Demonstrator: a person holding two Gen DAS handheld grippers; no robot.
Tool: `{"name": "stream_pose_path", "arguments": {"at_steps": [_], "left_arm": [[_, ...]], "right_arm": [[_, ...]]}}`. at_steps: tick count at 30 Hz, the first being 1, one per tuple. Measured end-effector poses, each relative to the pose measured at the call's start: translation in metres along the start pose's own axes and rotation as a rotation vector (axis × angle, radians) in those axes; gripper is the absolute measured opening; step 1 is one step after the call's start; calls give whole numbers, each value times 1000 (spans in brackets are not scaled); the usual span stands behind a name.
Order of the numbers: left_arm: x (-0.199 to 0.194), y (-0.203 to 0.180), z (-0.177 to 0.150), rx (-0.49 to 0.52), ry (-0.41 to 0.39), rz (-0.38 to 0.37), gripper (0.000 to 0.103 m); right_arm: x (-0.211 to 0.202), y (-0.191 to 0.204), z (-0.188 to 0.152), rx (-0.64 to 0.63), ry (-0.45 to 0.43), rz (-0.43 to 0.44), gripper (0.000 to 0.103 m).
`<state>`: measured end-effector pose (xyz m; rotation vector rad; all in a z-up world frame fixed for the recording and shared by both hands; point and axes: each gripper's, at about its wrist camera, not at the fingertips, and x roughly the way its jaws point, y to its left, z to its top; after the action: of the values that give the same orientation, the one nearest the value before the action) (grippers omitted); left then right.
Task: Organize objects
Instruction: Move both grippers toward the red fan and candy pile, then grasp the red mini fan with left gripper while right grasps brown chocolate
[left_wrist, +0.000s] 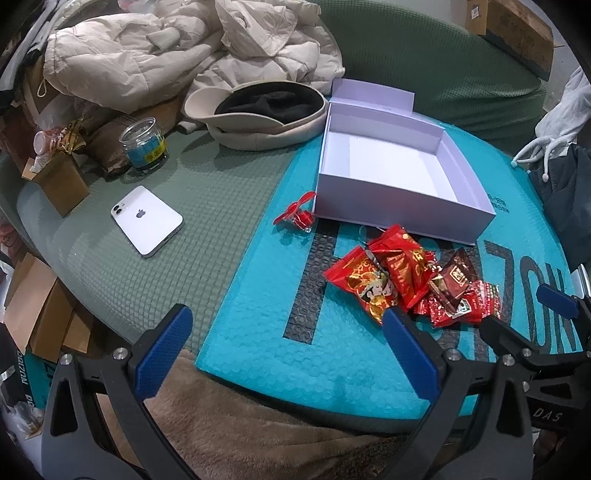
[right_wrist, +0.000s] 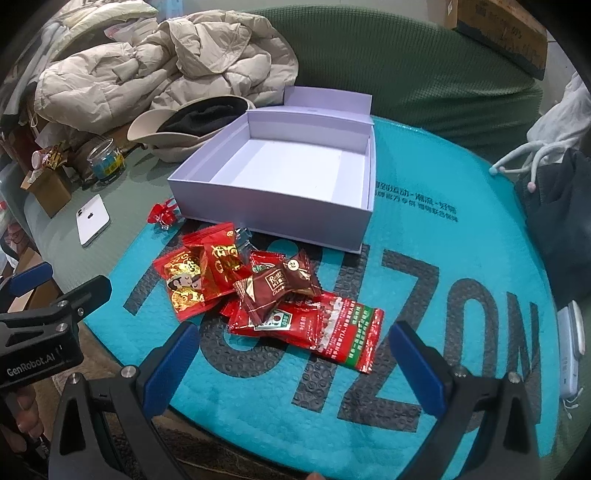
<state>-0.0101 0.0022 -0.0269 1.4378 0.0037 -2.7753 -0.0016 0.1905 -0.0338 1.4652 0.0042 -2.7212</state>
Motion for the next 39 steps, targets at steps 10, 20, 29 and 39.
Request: {"name": "stream_pose_path", "arguments": {"at_steps": [10,20,29,39], "left_arm": [[23,-10,6,31,47,-5,103],[44,-17,14,48,69,-6,103],[56,4,29,-24,61,16,103],[81,11,50,-23,51,-1,103]], "right_arm": [[27,-12,1,36,61,37,103],[50,-22,4,61,79,87,103],[65,-13,20,18,48,140,100],[86,-5,29,-58,63,163,83]]}}
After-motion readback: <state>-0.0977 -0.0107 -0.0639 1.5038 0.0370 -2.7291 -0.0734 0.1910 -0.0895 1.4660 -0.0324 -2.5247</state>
